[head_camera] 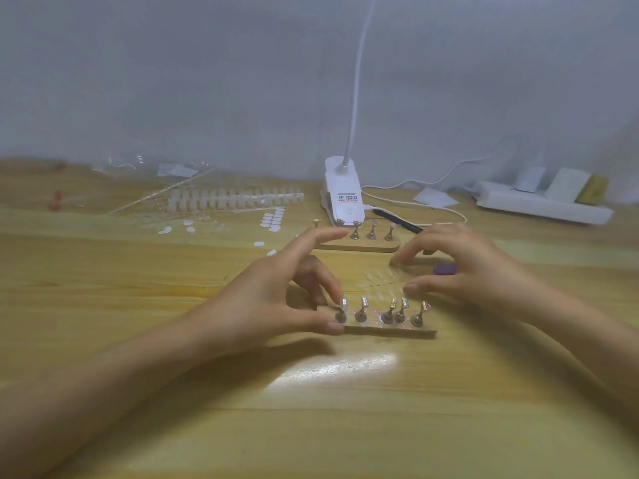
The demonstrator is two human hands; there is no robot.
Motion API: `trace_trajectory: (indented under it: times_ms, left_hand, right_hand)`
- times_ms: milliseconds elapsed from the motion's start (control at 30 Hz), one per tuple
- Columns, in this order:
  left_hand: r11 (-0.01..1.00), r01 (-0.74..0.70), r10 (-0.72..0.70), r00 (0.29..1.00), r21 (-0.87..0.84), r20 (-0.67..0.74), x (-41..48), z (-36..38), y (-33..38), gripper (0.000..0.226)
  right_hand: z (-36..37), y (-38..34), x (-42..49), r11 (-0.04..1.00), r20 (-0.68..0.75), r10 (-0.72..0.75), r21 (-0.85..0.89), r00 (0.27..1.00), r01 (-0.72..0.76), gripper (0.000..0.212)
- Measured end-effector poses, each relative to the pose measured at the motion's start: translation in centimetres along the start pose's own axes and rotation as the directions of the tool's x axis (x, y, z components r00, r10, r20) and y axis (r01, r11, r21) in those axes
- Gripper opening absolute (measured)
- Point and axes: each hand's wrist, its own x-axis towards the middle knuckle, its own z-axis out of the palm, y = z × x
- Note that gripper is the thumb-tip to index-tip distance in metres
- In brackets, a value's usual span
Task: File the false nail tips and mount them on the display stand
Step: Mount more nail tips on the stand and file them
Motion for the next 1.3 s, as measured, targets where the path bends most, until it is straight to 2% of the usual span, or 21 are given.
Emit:
trace_trajectory:
  times_ms: [100, 167, 233, 367, 533, 667, 733, 833, 967, 1033, 1067, 1133, 1167, 1233, 1300]
  left_hand:
    - [0.988, 0.135, -0.129, 0.988, -0.068, 0.083, 0.5, -1.9, 0.3, 0.054]
    - [0.988, 0.156, -0.156, 0.986, 0.010, 0.052, 0.8, -2.7, 0.2, 0.030]
    - [0.988, 0.128, -0.128, 0.992, 0.090, -0.015, 1.3, -2.3, 0.1, 0.015]
    - [0.979, 0.080, -0.066, 0.995, 0.185, -0.081, 2.7, -0.3, -0.3, 0.010]
    - [0.974, 0.065, -0.036, 0.990, 0.219, -0.136, 4.3, -0.1, -0.5, 0.007]
    - [0.942, -0.078, 0.145, 0.971, 0.327, -0.188, 4.1, 0.2, -0.9, 0.012]
    - [0.844, -0.182, 0.313, 0.931, 0.505, -0.186, 4.0, 0.2, -0.6, 0.015]
    - [0.552, -0.296, 0.576, 0.811, 0.779, -0.100, 4.0, 0.1, -0.1, 0.012]
    - [0.223, -0.362, 0.783, 0.620, 0.905, 0.055, 4.3, -0.3, -0.4, 0.021]
    - [0.119, -0.346, 0.833, 0.545, 0.931, 0.096, 4.5, -0.7, -0.5, 0.027]
    - [0.100, -0.337, 0.845, 0.525, 0.936, 0.099, 4.5, -0.8, -0.5, 0.029]
    - [0.137, -0.334, 0.849, 0.525, 0.932, 0.064, 4.4, -0.8, -0.4, 0.026]
    - [0.217, -0.347, 0.831, 0.556, 0.913, 0.014, 4.3, -0.7, -0.3, 0.020]
    - [0.538, -0.376, 0.705, 0.691, 0.755, -0.158, 4.2, -0.1, -0.3, 0.014]
    - [0.850, -0.313, 0.452, 0.846, 0.423, -0.282, 4.2, 0.4, -0.1, 0.015]
  right_hand:
    - [0.2, 0.4, 0.1, 0.992, -0.021, -0.019, 0.128, 1.000, 0.022, 0.028]
    - [0.4, 0.6, 0.1, 0.976, -0.030, -0.034, 0.216, 0.999, 0.039, 0.031]
    - [0.8, 0.4, 0.1, 0.958, -0.058, -0.062, 0.275, 0.996, 0.076, 0.035]
    - [1.5, -0.4, 0.2, 0.935, -0.122, -0.130, 0.316, 0.984, 0.162, 0.042]
    - [1.7, -1.1, -0.2, 0.917, -0.165, -0.156, 0.342, 0.974, 0.205, 0.041]
    - [1.8, -1.0, -0.3, 0.882, -0.172, -0.104, 0.439, 0.980, 0.171, 0.037]
    - [1.9, -1.0, -0.2, 0.838, -0.156, -0.085, 0.523, 0.984, 0.155, 0.035]
    - [1.9, -1.0, -0.1, 0.741, -0.134, -0.049, 0.660, 0.990, 0.126, 0.032]
    - [1.8, -1.3, -0.2, 0.593, -0.068, 0.025, 0.804, 0.997, 0.040, 0.034]
    - [1.8, -1.4, -0.2, 0.532, -0.039, 0.050, 0.847, 0.998, 0.006, 0.034]
    - [1.8, -1.6, -0.2, 0.509, -0.034, 0.053, 0.861, 0.998, 0.002, 0.034]
    - [1.6, -1.7, -0.2, 0.507, -0.062, 0.040, 0.861, 0.997, 0.033, 0.036]
    - [1.5, -1.7, -0.2, 0.525, -0.094, 0.029, 0.848, 0.995, 0.065, 0.038]
    - [1.4, -1.7, -0.2, 0.621, -0.207, -0.009, 0.766, 0.978, 0.167, 0.039]
    - [1.3, -1.6, -0.2, 0.764, -0.355, -0.100, 0.571, 0.929, 0.300, 0.030]
